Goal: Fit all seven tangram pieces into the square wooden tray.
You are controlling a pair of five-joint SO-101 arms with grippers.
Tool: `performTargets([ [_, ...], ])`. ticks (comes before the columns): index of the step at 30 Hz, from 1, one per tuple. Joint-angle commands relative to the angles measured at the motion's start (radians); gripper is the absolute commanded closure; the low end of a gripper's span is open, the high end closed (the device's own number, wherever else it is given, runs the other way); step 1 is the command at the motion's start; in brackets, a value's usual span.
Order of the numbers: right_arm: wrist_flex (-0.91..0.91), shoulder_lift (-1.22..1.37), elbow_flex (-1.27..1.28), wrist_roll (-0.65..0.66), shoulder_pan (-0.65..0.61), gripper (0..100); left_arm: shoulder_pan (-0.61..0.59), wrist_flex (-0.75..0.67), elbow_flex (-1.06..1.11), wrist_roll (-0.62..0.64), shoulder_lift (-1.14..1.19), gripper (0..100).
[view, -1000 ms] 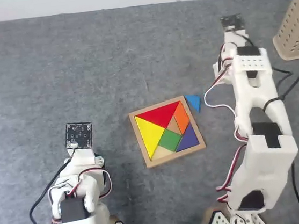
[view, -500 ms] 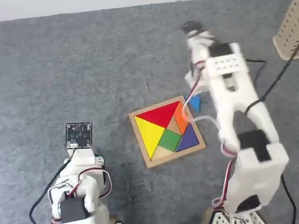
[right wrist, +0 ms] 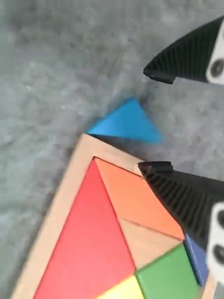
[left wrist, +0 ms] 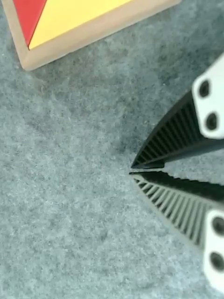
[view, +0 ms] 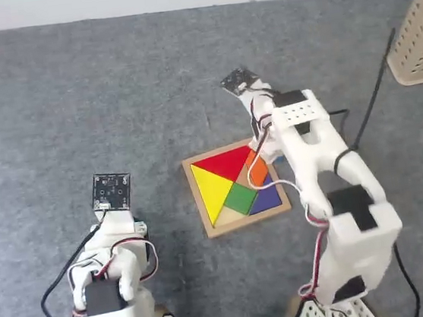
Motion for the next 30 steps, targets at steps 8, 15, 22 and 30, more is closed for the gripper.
performTargets([
  [8, -0.019, 0.147, -0.187, 0.015, 0.041, 72.1, 0.0, 0.006, -0.007, -0.005, -0.018, 99],
  [15, -0.058, 0.189, -0.198, 0.008, 0.039, 82.0, 0.0, 0.006, -0.007, -0.005, -0.018, 99],
  [22, -0.053, 0.188, -0.196, -0.078, 0.042, 87.6, 0.0, 0.006, -0.007, -0.005, -0.018, 99],
  [30, 0.013, 0.125, -0.192, -0.127, 0.104, 87.6, 0.0, 0.006, -0.007, -0.005, -0.018, 99],
])
